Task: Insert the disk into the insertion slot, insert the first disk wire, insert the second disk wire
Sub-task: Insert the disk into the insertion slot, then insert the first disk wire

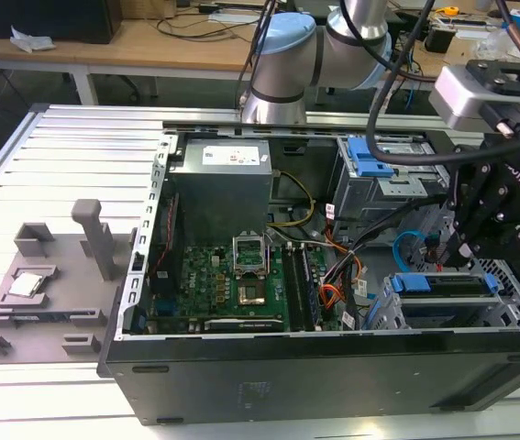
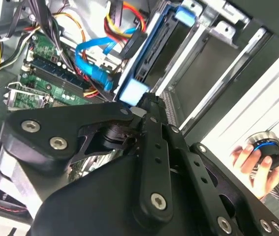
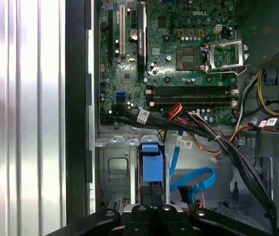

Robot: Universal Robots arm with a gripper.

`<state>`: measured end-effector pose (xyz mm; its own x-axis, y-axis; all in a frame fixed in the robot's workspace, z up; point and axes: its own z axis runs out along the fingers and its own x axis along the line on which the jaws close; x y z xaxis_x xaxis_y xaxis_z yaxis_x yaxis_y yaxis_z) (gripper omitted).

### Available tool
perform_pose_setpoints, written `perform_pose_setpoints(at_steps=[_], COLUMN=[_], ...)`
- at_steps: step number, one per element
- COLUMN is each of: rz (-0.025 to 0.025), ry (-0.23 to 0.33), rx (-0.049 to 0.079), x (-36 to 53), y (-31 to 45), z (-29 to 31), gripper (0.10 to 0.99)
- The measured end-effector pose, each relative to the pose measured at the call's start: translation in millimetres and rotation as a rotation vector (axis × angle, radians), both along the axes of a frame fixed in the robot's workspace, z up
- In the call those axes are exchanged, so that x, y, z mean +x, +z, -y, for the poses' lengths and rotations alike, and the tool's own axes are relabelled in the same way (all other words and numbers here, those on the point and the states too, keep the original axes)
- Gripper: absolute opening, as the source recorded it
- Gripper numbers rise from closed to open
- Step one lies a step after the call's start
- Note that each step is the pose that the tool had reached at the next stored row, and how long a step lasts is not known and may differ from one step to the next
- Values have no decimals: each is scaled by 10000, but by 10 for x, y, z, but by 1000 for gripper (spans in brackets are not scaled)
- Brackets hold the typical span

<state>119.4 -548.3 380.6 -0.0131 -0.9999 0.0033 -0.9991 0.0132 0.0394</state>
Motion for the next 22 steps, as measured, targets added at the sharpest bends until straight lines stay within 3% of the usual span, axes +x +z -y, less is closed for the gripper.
perform_pose_setpoints(at_steps=[9, 22], rz=[-14, -15], ry=[1, 0], rx=[-2, -1], x=[144, 152], y=[-67, -69], z=[-1, -1], gripper=[106, 106])
